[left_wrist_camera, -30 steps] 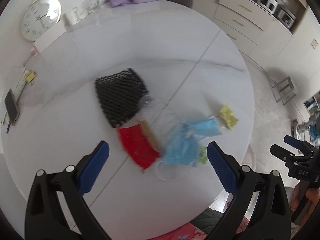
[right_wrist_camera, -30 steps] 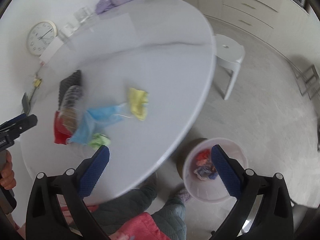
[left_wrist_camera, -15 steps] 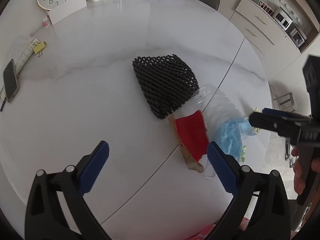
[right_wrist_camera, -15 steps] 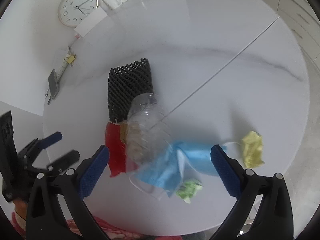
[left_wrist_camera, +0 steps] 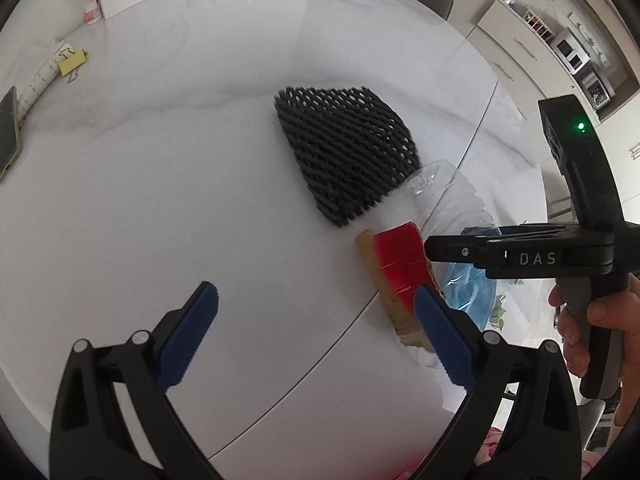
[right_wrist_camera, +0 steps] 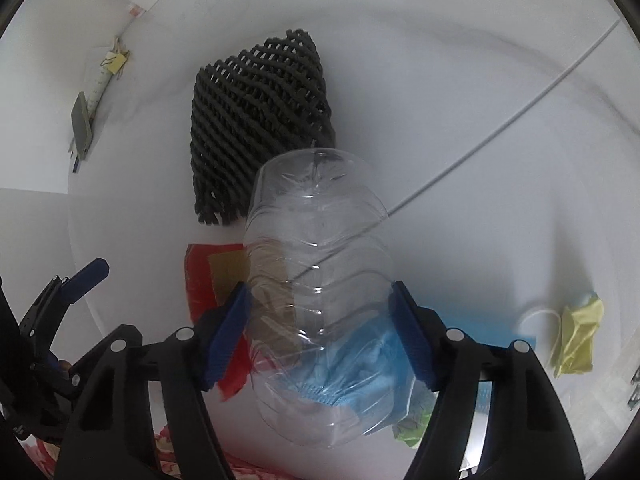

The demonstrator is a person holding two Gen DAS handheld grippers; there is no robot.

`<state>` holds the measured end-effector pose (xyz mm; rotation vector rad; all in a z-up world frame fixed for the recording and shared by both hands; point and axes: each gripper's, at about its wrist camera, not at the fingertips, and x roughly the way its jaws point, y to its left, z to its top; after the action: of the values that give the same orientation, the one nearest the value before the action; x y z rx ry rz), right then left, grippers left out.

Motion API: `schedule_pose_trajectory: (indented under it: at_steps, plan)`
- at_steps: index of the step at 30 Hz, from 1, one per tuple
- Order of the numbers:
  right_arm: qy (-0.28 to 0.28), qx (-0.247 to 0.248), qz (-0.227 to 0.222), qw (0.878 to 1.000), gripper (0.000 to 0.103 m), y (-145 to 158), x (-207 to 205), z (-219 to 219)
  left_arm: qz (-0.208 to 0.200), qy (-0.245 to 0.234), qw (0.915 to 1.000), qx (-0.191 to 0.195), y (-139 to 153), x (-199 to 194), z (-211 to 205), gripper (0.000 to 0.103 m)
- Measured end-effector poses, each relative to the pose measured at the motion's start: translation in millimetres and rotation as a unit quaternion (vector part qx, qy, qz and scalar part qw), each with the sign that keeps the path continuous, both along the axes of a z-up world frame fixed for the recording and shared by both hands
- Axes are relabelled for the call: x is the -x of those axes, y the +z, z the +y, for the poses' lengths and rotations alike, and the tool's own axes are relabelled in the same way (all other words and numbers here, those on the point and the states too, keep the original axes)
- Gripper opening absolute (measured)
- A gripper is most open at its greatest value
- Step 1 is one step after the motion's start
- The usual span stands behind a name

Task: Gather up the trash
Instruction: 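Grasp the clear plastic bottle with the right tool while the left tool grasps the cardboard strip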

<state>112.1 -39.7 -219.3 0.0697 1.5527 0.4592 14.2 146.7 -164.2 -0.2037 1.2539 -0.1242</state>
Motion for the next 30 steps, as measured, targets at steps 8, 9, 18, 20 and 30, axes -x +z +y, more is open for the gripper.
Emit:
schedule_pose_trajectory:
  at_steps: [8,9,18,20,30]
  plan:
    - [-0.010,-0.027,-0.034,0.999,0.067,21.9,1.0,-10.4,0.000,-0.010,0.9993,0.036,6.8,0.1,-26.9,0.094]
    - [-0.017,-0.035,-0.042,0.998,0.067,28.8,1.0,-15.9,0.000,-0.012,0.9991,0.040,7.3,-0.2,-30.3,0.094]
    - [-0.098,-0.040,-0.126,0.986,0.068,86.6,16.2,-90.5,0.040,-0.007,0.9986,0.034,-16.9,-31.4,-79.1,0.094]
    - [-0.116,-0.038,-0.132,0.984,0.068,92.2,25.6,-108.9,0.064,0.008,0.9976,0.025,-29.1,-38.7,-83.1,0.094]
    - [-0.177,-0.027,-0.121,0.976,0.068,77.7,68.4,-159.5,0.110,0.056,0.9921,-0.024,-61.6,-54.7,-102.8,0.071]
